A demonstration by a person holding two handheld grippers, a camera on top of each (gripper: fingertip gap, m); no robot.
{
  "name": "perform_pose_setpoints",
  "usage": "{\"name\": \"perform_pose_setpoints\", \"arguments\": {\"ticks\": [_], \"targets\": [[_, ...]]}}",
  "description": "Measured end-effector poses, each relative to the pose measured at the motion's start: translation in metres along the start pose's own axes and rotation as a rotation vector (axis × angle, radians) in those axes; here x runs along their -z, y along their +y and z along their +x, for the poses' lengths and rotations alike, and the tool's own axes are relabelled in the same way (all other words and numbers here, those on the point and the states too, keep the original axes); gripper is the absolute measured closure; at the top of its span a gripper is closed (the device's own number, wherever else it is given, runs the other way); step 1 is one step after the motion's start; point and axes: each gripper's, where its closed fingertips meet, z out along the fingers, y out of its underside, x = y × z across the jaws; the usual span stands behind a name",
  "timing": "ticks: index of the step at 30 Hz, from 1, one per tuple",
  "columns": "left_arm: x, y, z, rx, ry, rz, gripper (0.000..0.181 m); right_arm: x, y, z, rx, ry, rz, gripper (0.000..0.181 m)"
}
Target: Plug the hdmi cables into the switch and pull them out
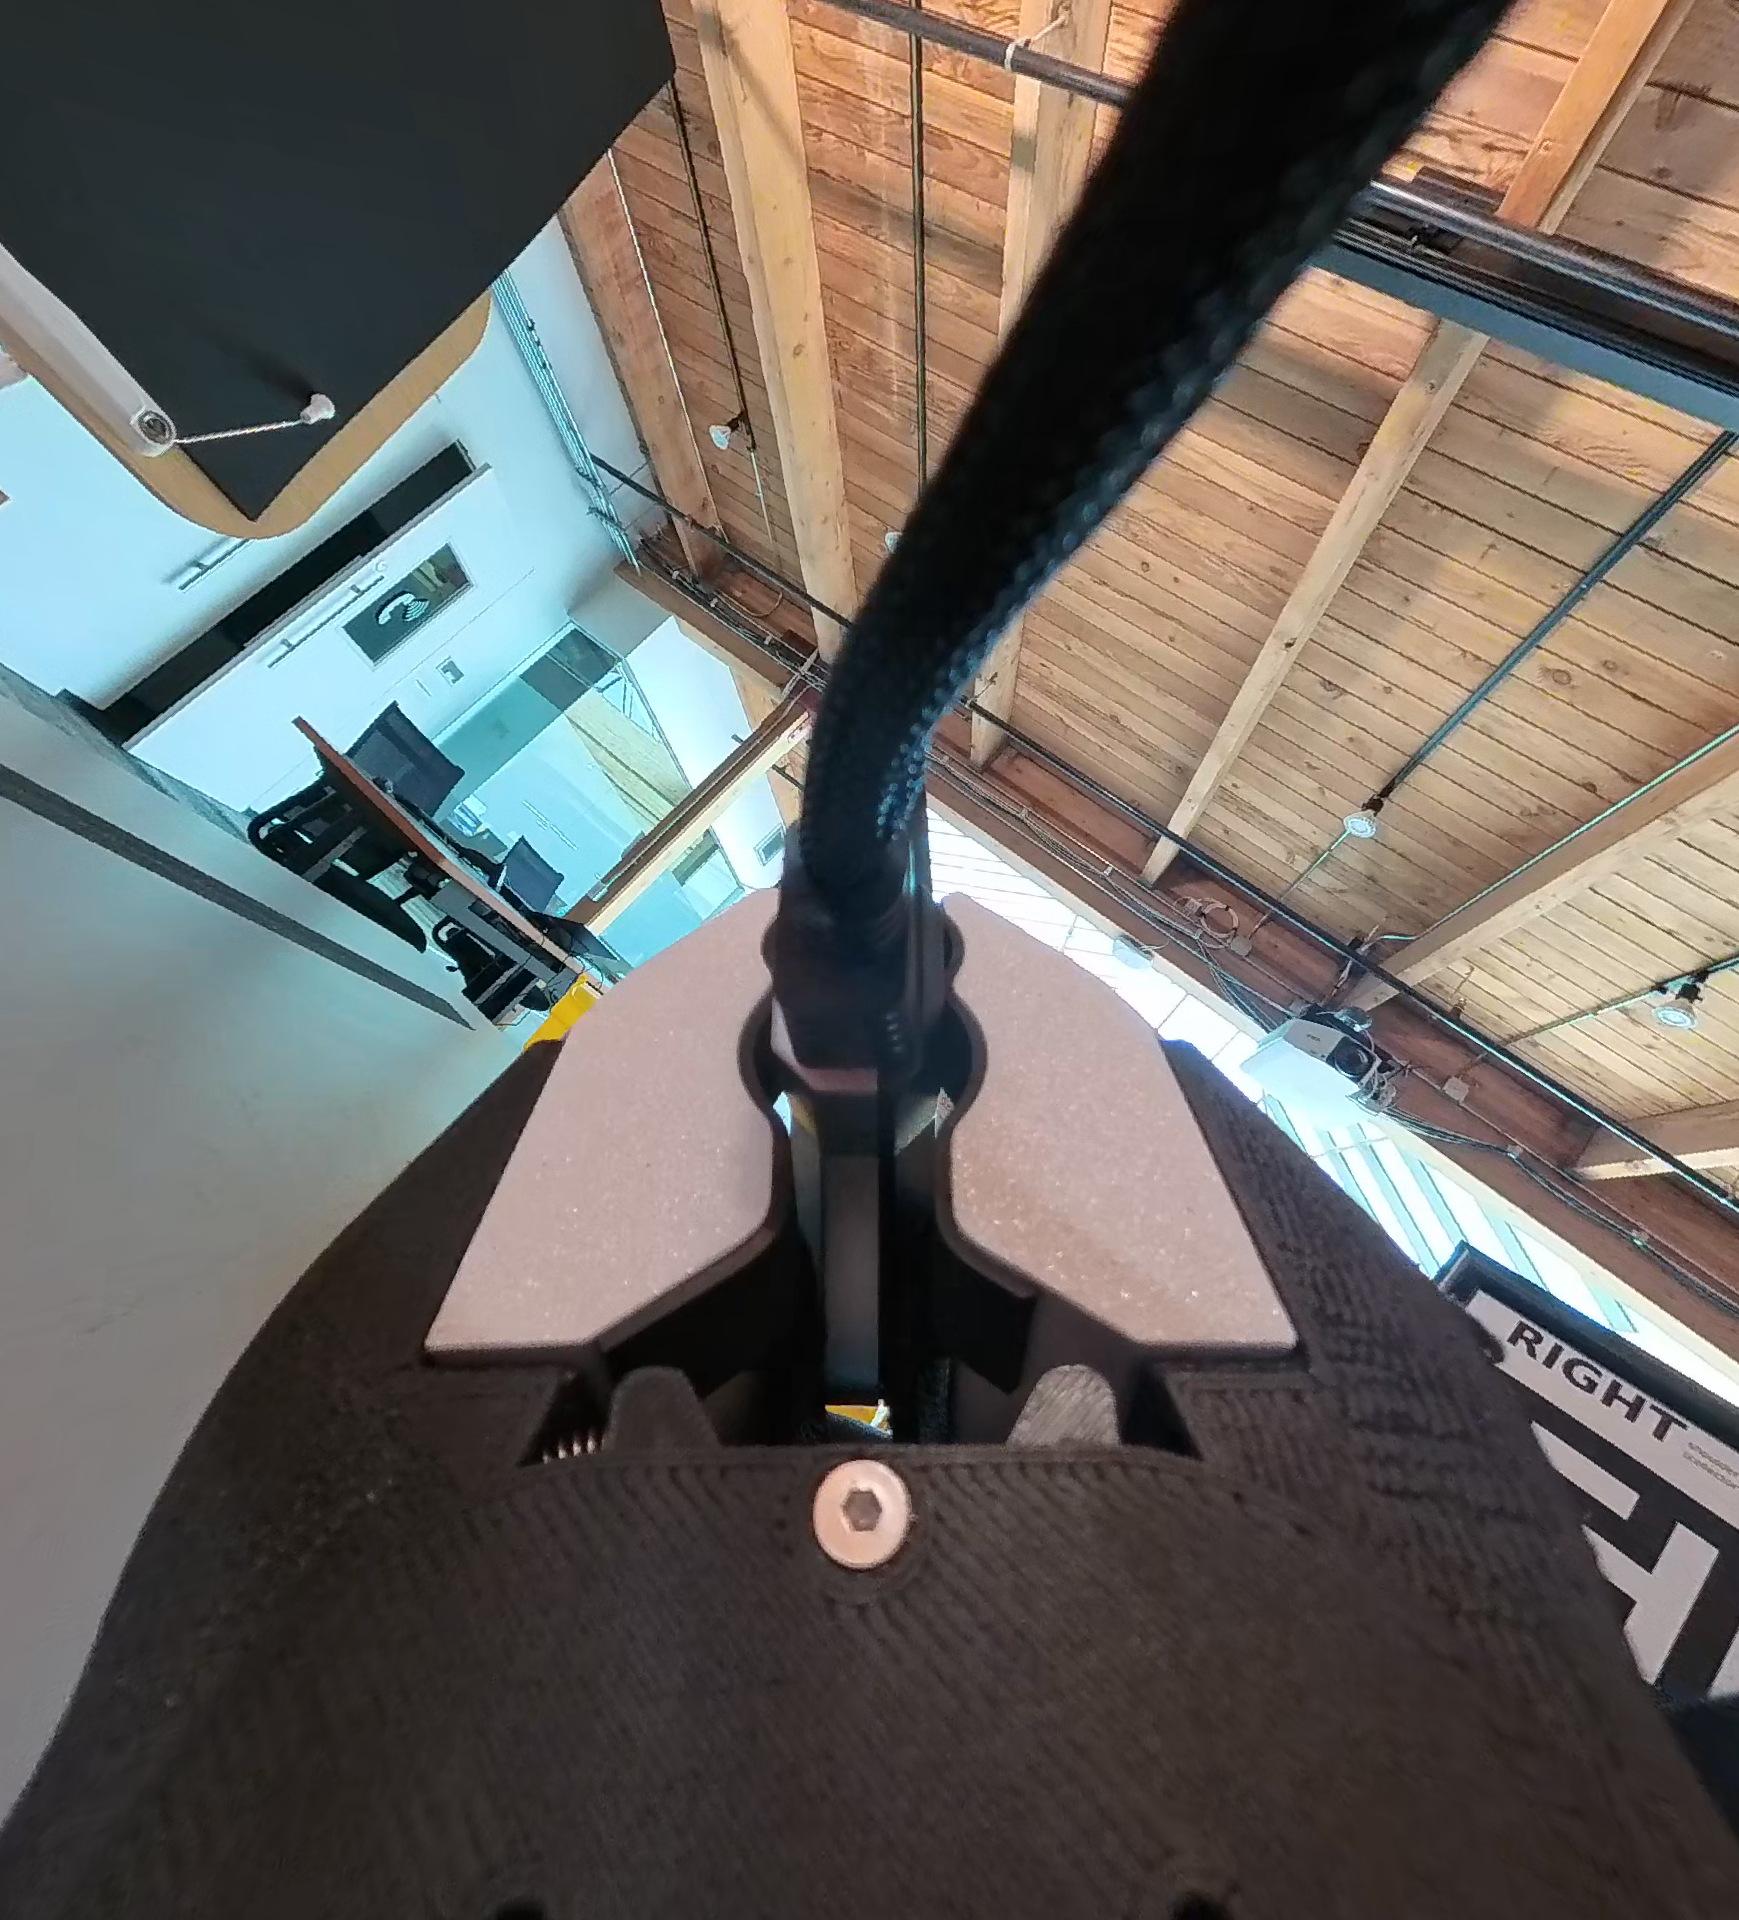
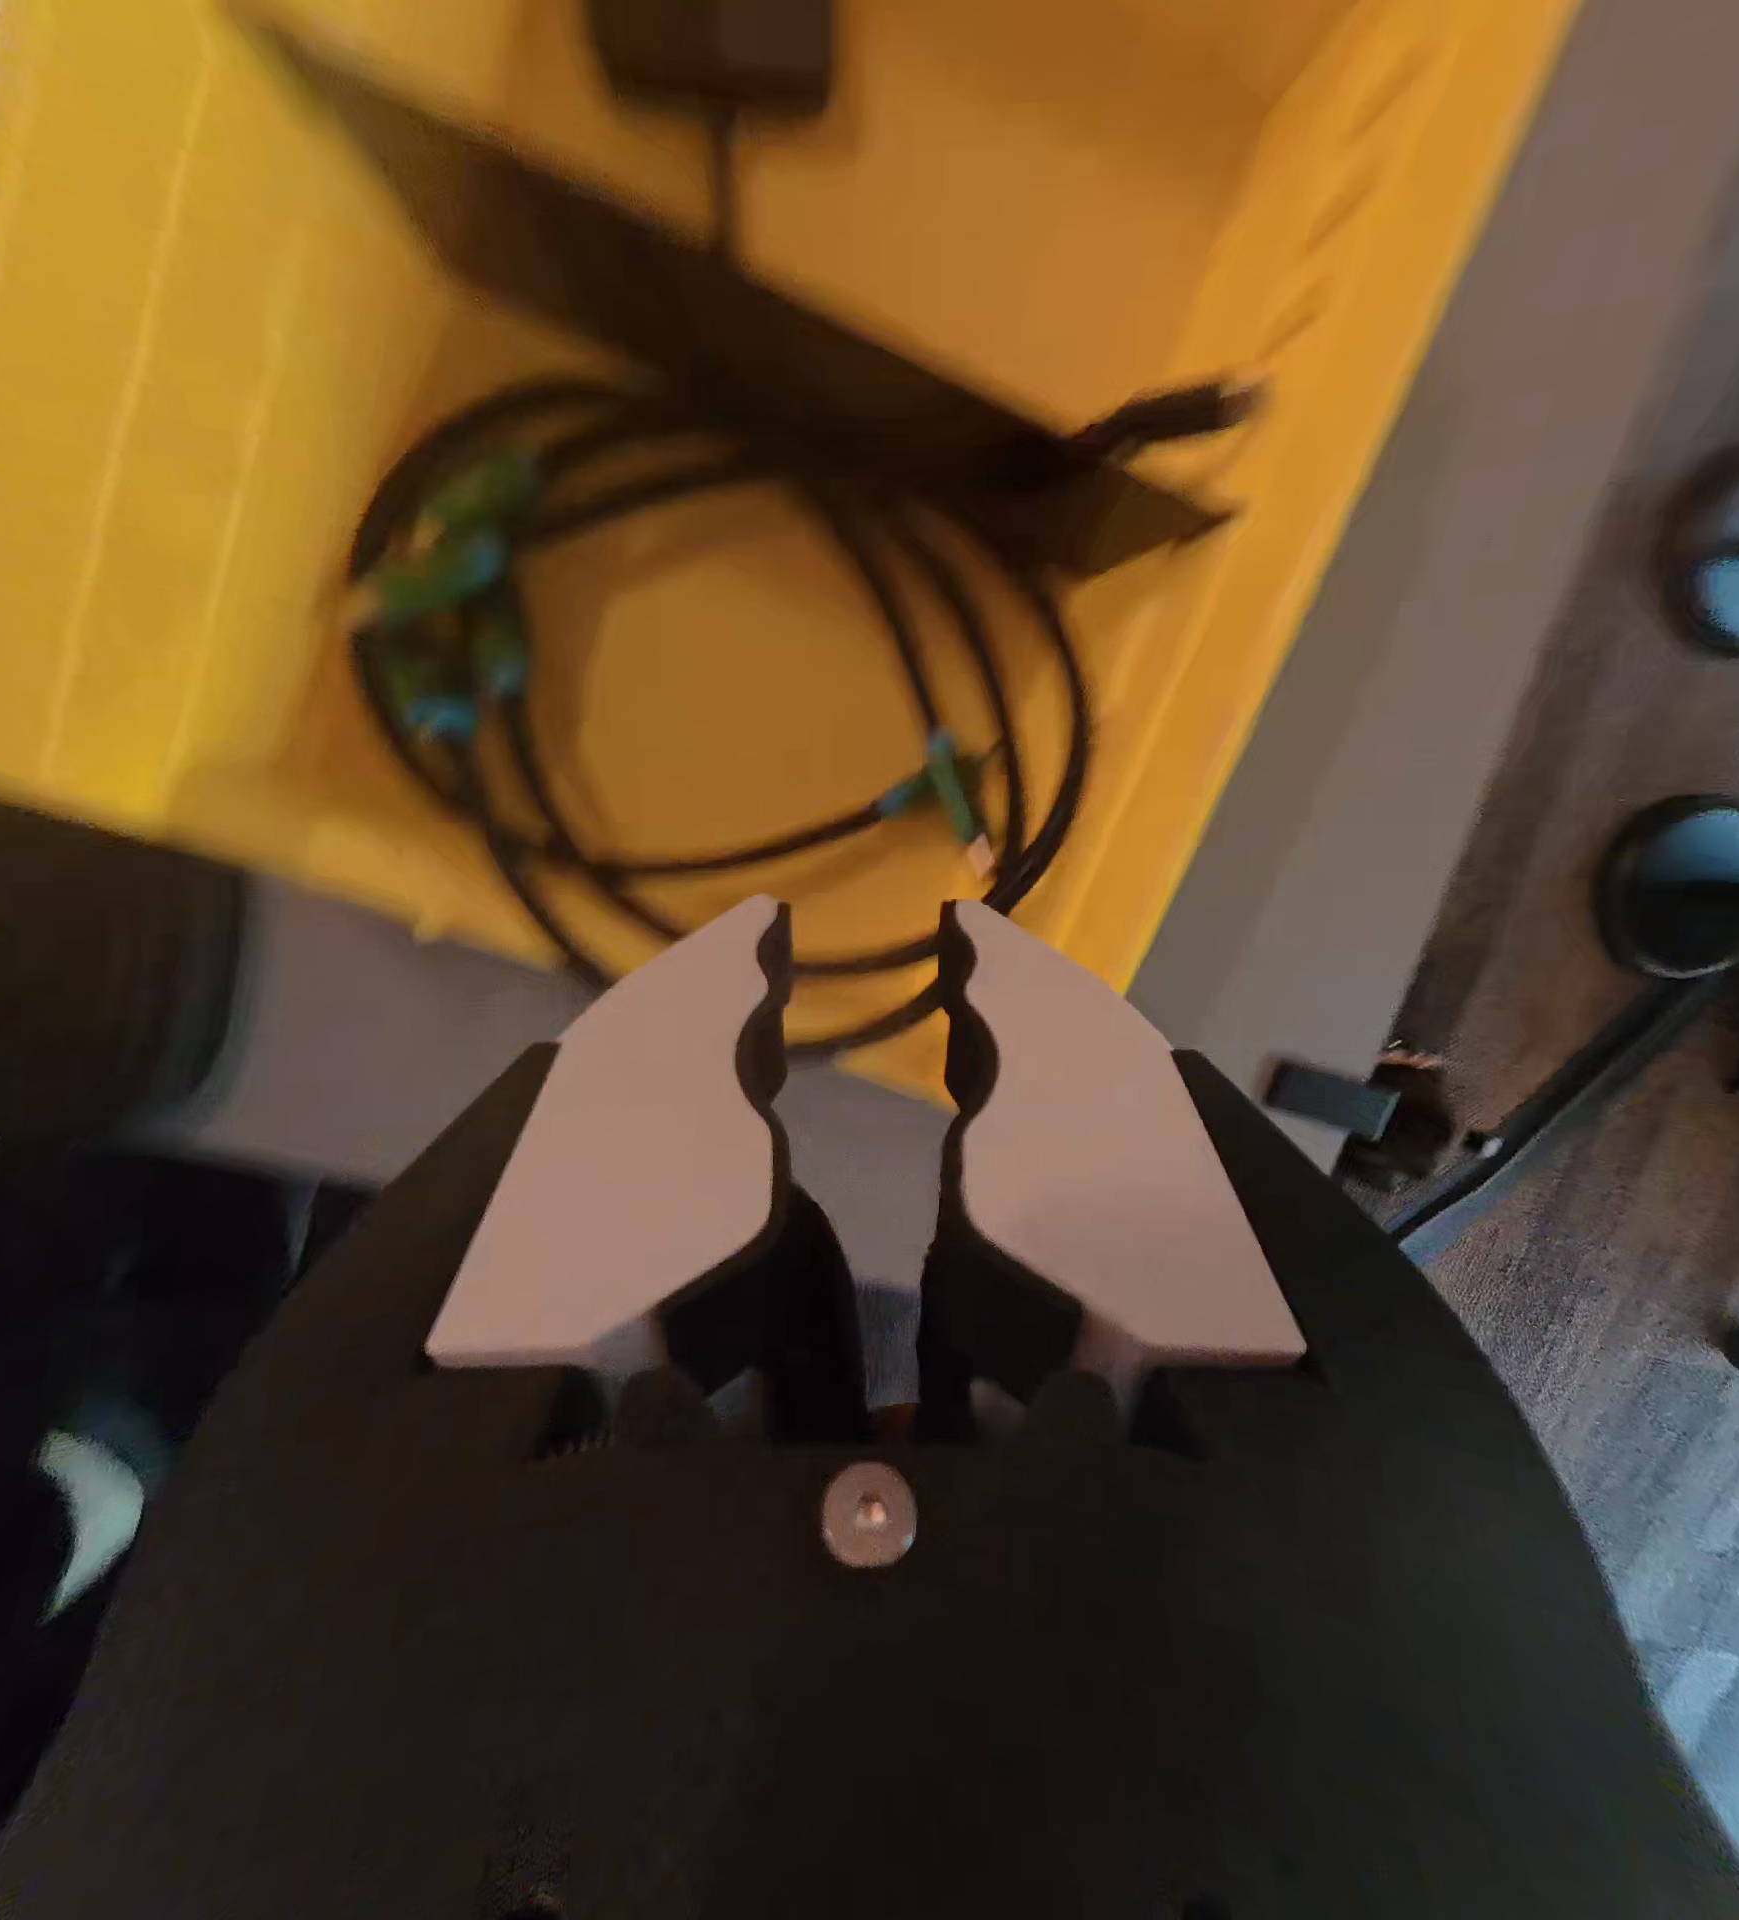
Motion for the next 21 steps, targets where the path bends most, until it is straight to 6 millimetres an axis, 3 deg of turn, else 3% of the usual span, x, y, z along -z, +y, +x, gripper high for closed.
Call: {"name": "perform_pose_setpoints", "arguments": {"ticks": [2,5,8,11,13,15,17,21], "targets": [[0.0,0.0,0.0,-0.002,0.001,-0.001,0.159,0.004,0.02,-0.012,0.069,-0.05,-0.054,0.154],[0.0,0.001,0.0,-0.004,0.0,-0.003,0.159,-0.002,0.028,-0.026,0.113,-0.124,-0.046,0.15],[-0.001,0.001,0.0,-0.009,-0.002,-0.003,0.159,-0.021,0.031,-0.028,0.227,-0.096,-0.06,0.142],[0.0,0.001,-0.001,-0.011,-0.006,-0.002,0.159,-0.031,0.023,-0.036,0.279,-0.125,-0.026,0.148],[0.0,0.001,-0.001,-0.01,-0.007,-0.003,0.159,-0.044,0.026,-0.027,0.287,-0.091,-0.078,0.155],[0.0,0.001,-0.001,-0.008,-0.006,-0.005,0.159,-0.057,0.027,-0.031,0.261,-0.161,-0.109,0.169],[0.0,0.001,-0.001,-0.006,-0.008,-0.006,0.159,-0.064,0.024,-0.029,0.268,-0.166,-0.117,0.165],[0.0,0.001,-0.002,-0.001,-0.009,-0.007,0.159,-0.038,0.005,-0.051,0.281,-0.339,0.023,0.153]]}}
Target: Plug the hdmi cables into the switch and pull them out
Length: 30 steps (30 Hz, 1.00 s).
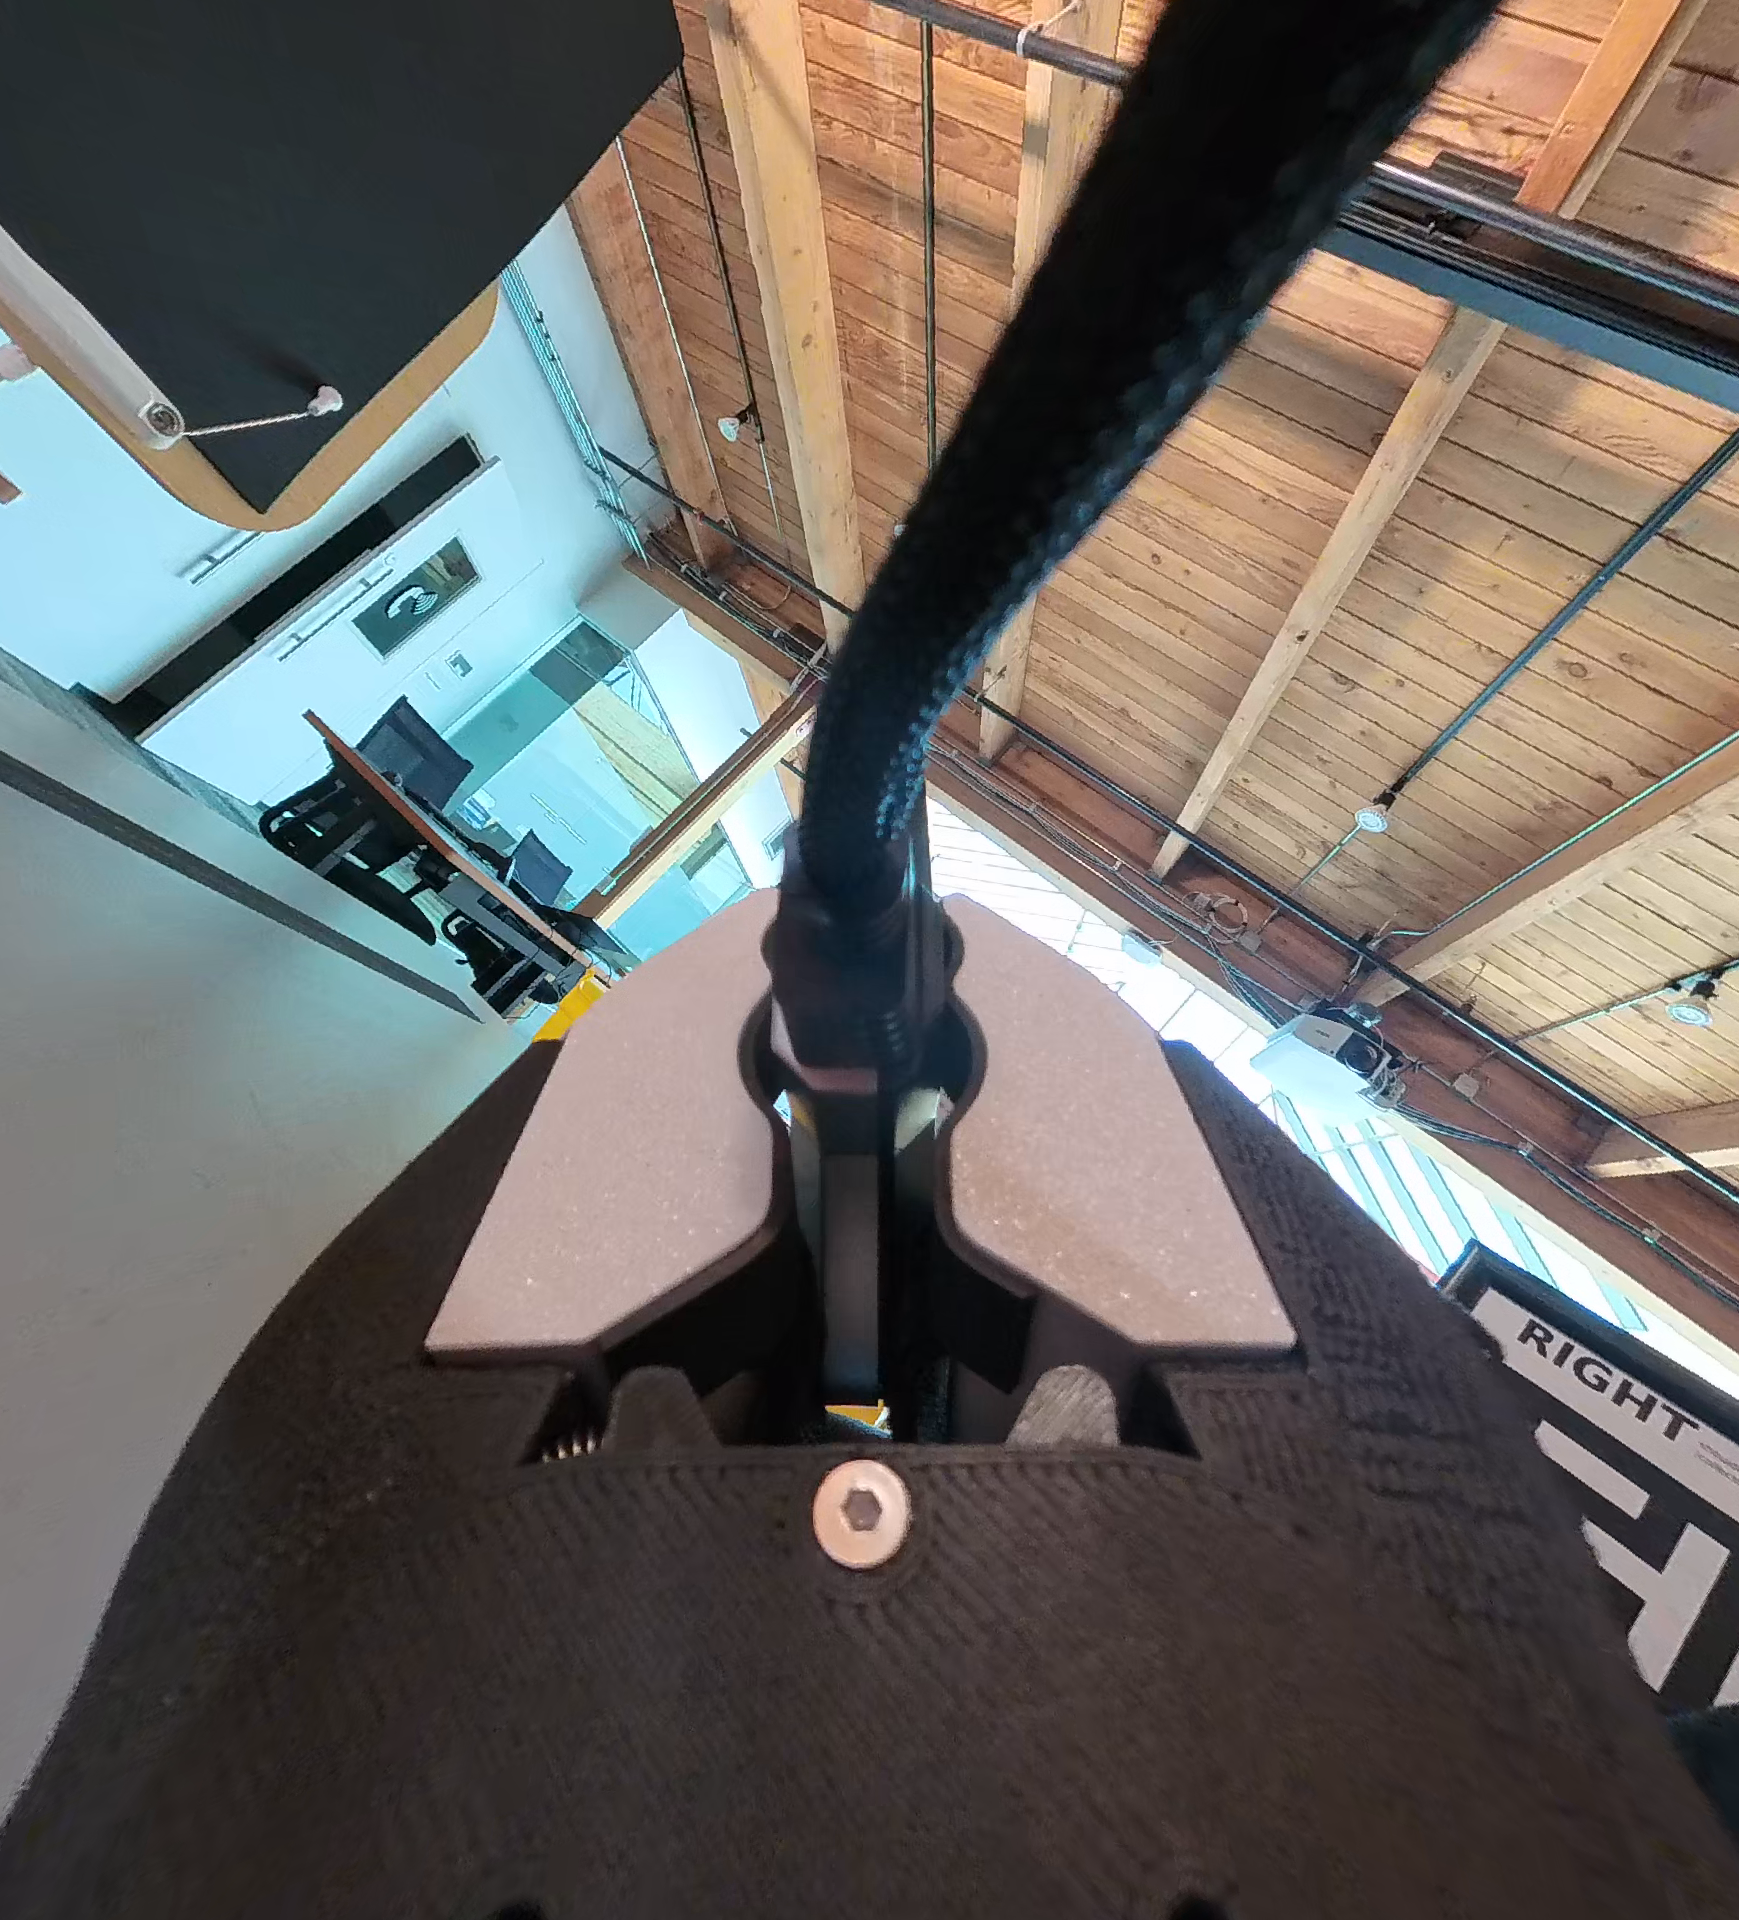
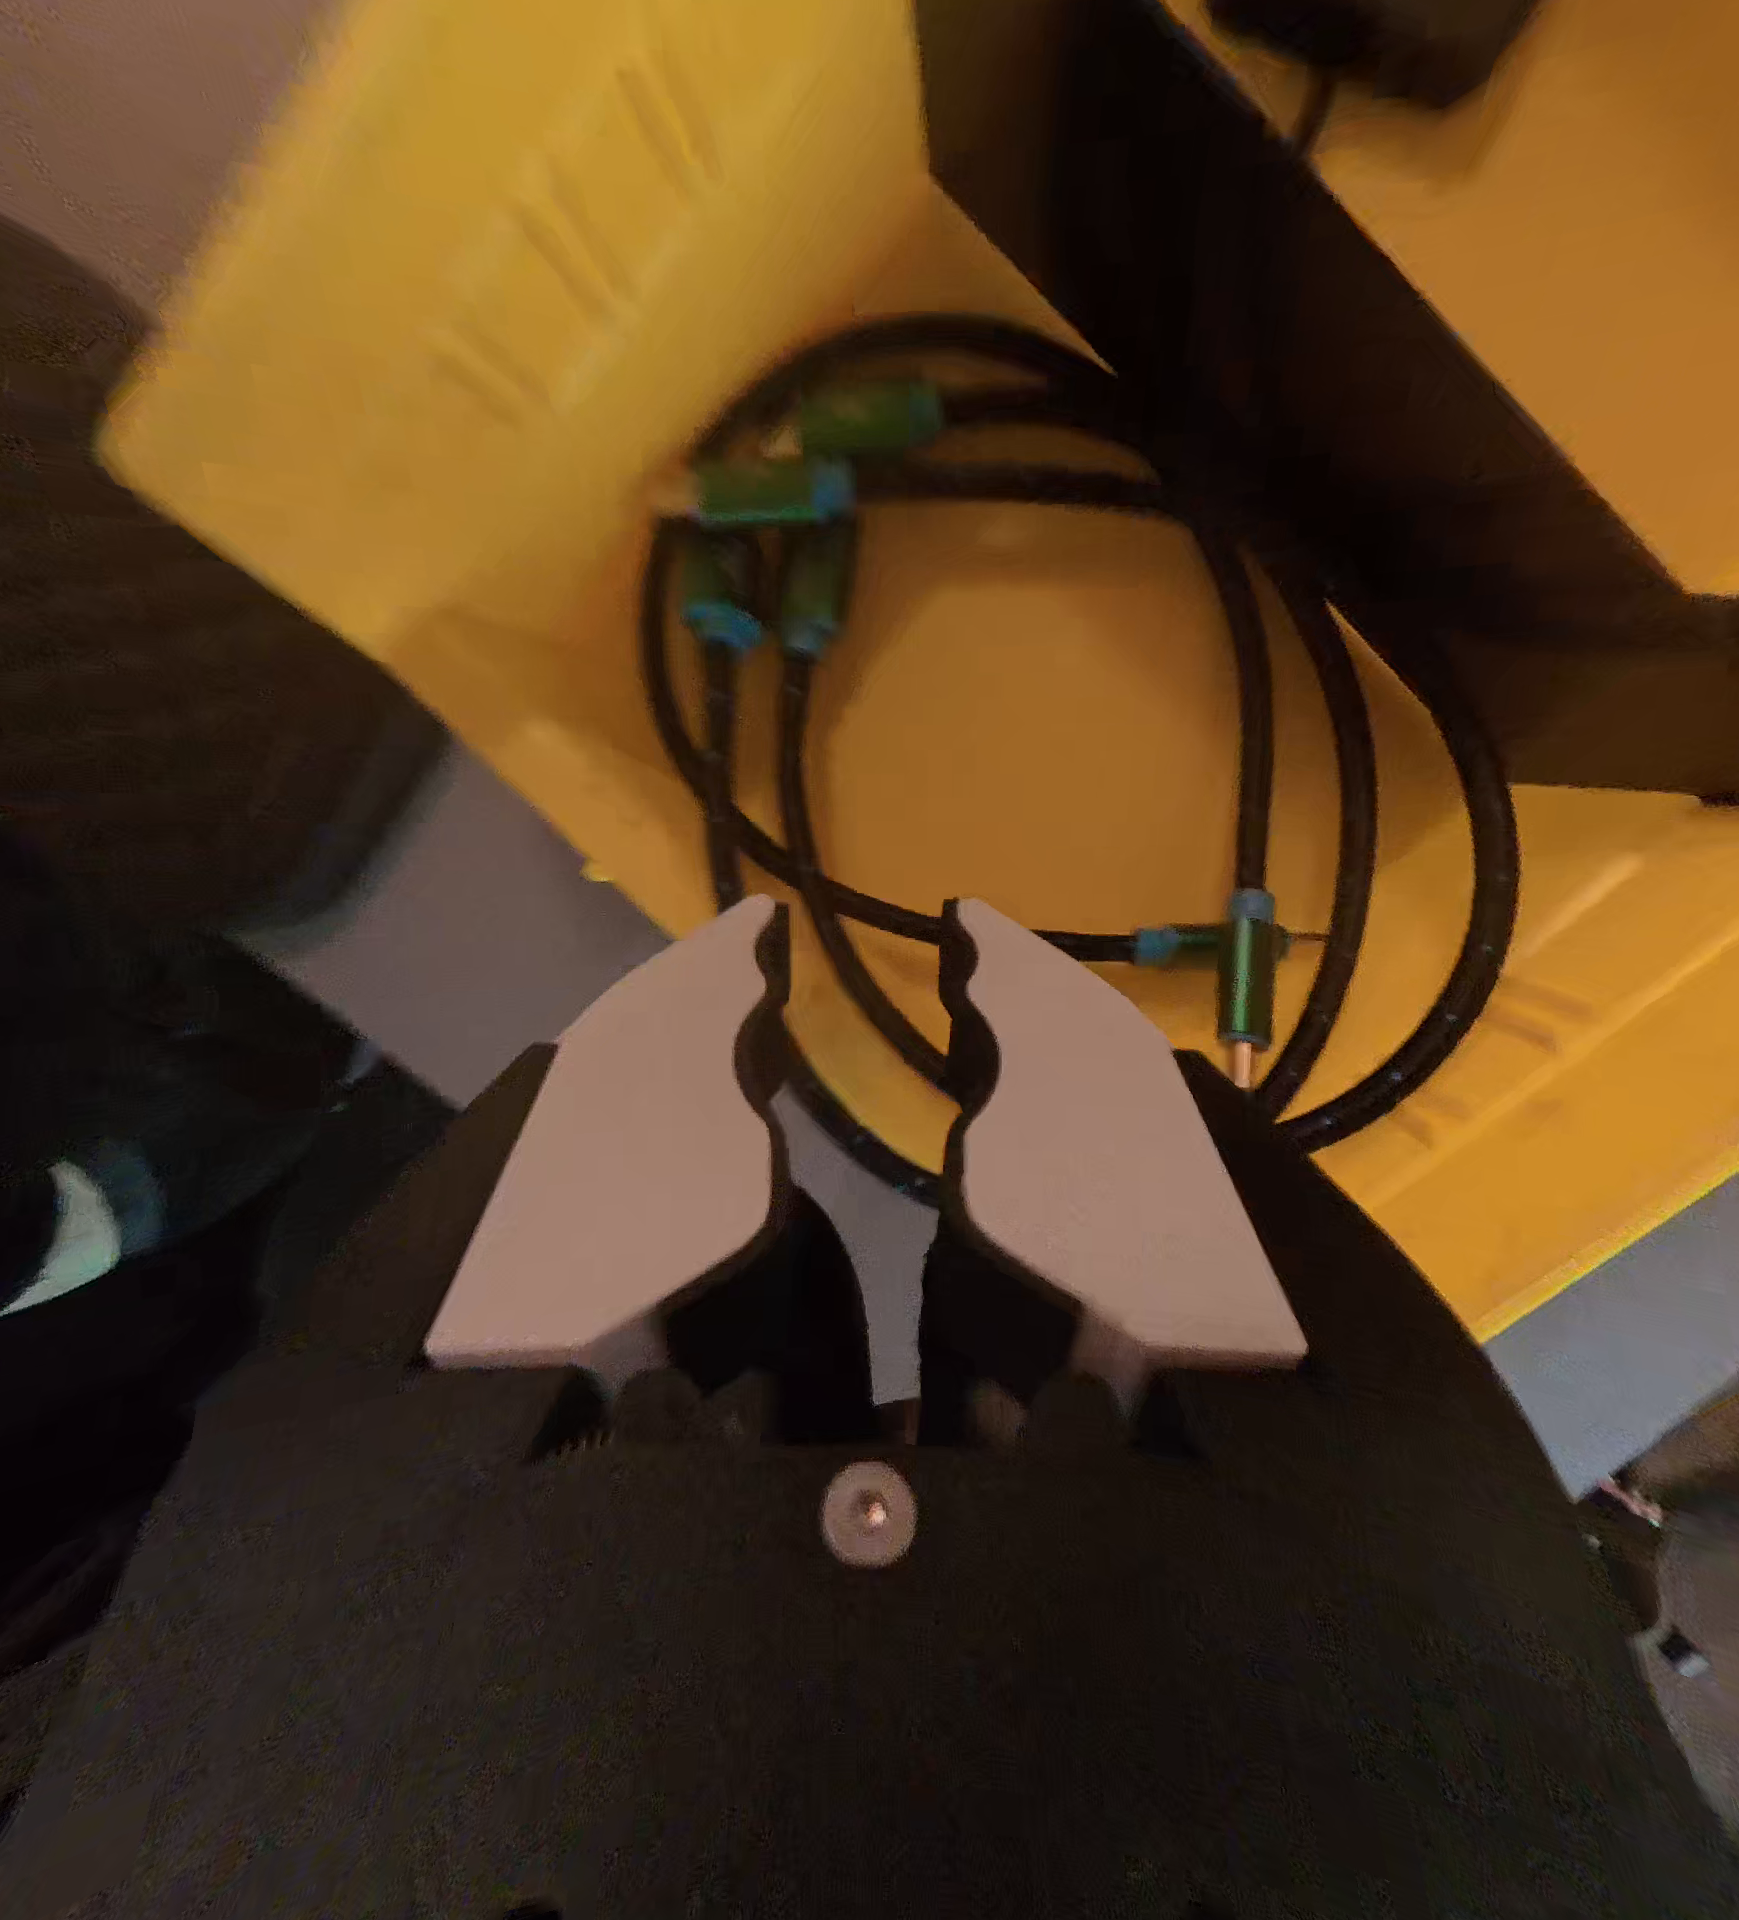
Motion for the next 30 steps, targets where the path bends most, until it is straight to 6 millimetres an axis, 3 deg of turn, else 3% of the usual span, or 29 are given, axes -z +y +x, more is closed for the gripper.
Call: {"name": "perform_pose_setpoints", "arguments": {"ticks": [3,8,13,19,26,30], "targets": [[0.0,0.001,0.0,0.005,0.002,-0.003,0.159,0.014,0.008,-0.017,0.039,-0.105,-0.072,0.151],[-0.001,0.002,0.0,0.004,0.001,-0.008,0.159,0.001,0.038,-0.006,0.09,-0.059,-0.394,0.156],[0.0,0.002,0.0,0.004,0.001,-0.011,0.159,0.003,0.037,-0.01,0.139,-0.15,-0.47,0.168],[-0.001,0.004,0.001,0.012,0.008,-0.018,0.159,0.001,0.038,0.003,0.141,-0.209,-0.578,0.17],[-0.002,0.007,0.003,0.02,0.02,-0.033,0.159,-0.005,0.033,0.01,0.0,-0.389,-0.717,0.172],[-0.002,0.007,0.003,0.018,0.02,-0.032,0.159,-0.008,0.026,0.011,0.025,-0.421,-0.672,0.173]]}}
